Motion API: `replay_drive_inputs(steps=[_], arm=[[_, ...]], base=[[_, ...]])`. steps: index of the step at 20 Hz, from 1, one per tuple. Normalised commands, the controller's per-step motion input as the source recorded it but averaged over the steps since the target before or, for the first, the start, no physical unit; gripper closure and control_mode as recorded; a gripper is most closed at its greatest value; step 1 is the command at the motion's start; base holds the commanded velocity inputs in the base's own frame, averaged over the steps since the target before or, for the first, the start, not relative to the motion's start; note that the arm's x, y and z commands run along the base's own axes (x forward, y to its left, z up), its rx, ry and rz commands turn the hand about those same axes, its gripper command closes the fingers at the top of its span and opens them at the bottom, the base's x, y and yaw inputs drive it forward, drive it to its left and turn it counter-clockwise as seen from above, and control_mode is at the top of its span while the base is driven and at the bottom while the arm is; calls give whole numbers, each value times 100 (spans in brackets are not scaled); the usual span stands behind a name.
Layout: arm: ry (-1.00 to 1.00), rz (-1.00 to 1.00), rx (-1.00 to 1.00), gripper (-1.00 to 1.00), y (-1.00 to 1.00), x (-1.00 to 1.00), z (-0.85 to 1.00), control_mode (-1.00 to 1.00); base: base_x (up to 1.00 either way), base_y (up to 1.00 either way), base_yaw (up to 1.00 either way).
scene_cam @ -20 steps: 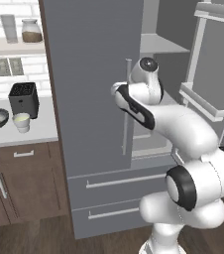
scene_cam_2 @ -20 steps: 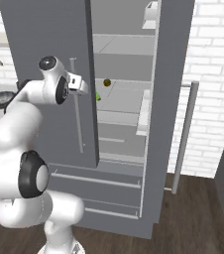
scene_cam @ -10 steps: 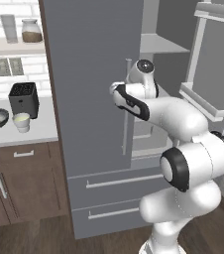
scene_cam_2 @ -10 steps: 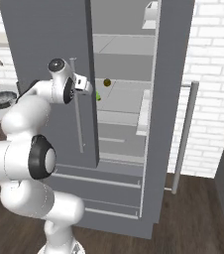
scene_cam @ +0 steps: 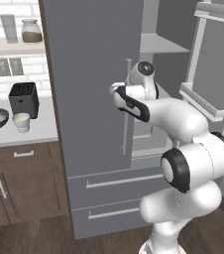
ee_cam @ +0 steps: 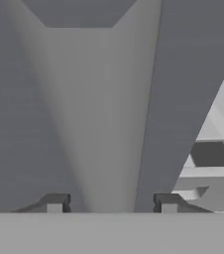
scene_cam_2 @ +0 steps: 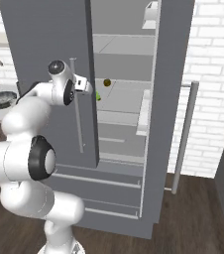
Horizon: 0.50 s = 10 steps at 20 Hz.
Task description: Grab a lemon wedge from the fridge and one ice cube from the ice bowl, and put them in the glass of lemonade.
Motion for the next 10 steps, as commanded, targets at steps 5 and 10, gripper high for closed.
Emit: replay_drive_inputs(steps=[5, 10], arm=[[1, 0, 0, 100, 9, 20, 0, -100], [0, 5, 0, 100, 39, -21, 8, -100]], base=[[0, 0, 0], [0, 0, 0]])
